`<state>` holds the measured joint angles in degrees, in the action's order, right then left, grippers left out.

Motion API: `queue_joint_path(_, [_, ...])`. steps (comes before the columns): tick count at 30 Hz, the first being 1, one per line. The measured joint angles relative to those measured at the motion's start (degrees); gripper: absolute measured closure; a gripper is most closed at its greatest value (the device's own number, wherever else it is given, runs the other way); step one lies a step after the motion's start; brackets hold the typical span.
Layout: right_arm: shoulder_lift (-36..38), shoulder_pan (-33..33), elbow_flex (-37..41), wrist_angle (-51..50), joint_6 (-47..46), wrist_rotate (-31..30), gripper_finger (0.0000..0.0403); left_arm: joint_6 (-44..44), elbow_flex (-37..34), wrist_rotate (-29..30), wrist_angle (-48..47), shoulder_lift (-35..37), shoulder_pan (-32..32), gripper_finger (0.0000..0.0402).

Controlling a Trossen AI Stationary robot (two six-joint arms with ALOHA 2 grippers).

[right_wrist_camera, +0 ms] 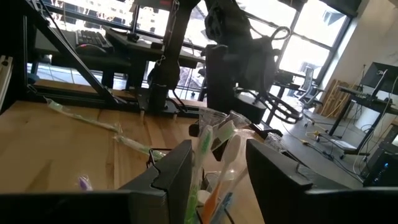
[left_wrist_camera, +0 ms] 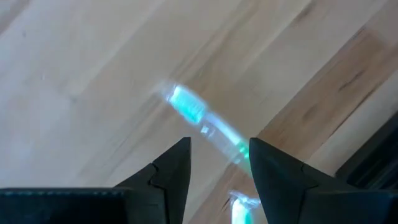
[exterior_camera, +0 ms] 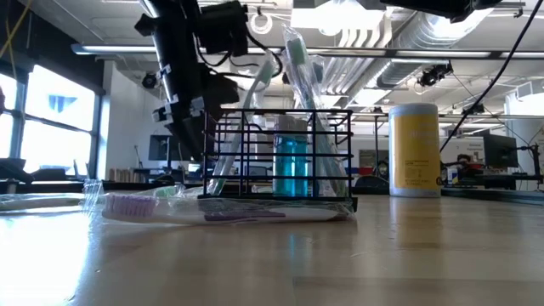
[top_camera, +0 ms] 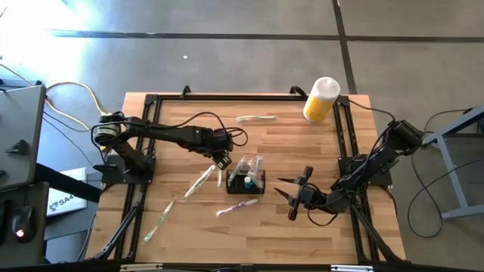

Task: Pick & Place toothbrushing station
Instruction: Put the green toothbrush into the black wire organizer

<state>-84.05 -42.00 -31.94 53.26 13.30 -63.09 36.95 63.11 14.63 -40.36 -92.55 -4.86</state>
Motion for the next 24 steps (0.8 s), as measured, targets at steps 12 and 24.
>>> queue_joint_path(12, [0.0, 0.0, 0.0, 0.1, 0.0, 0.1, 0.0259, 2.3, 0.1, -0.4, 1.8, -4.0, 0.0, 0.0247])
queue_joint_path(24, [0.0, 0.0, 0.0, 0.0, 0.0, 0.0, 0.0259, 2.8, 0.2, -1.2, 4.6, -5.7, 0.0, 0.0247])
